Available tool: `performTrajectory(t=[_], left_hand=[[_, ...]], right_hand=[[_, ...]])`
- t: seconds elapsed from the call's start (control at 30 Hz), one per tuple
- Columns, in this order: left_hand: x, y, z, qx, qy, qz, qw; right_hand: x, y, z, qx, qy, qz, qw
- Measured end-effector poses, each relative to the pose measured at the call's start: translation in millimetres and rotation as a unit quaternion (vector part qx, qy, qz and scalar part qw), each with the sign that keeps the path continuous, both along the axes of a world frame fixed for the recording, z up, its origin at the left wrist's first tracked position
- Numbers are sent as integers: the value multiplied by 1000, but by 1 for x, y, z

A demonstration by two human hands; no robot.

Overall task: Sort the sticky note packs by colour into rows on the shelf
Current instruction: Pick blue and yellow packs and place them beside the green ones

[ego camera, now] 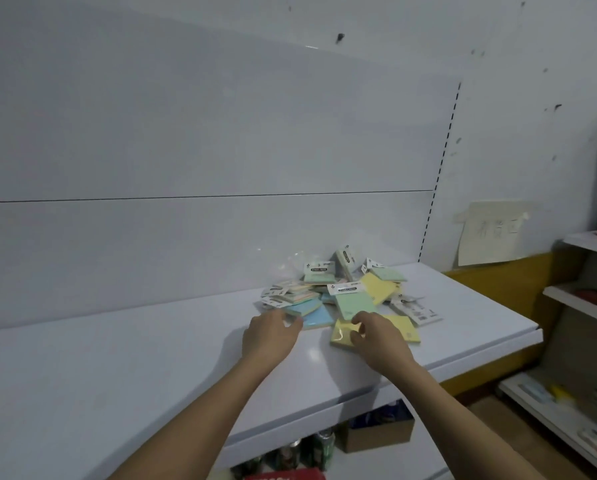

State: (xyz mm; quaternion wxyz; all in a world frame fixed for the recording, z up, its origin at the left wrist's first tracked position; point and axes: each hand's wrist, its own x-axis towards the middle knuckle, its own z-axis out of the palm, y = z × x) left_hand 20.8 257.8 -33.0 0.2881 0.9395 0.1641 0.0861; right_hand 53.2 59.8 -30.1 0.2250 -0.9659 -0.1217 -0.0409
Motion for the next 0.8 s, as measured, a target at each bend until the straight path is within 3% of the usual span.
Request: performTrajectory(t=[0.1,0.2,0.43,0.53,0.8], left_hand=[[40,1,6,-37,6,38,999],[76,6,7,-60,-17,66,996],[116,8,-6,-106,-5,62,992],[117,10,-4,-163,-34,78,983],[64,-7,11,-247,-136,251,926]], right_hand=[[23,-1,4,-60,19,-57,996],[38,8,9,-98,17,-51,994],[65,15,8,-81,68,3,994],[74,11,9,-35,81,39,995],[72,-25,11,153,156,150,964]])
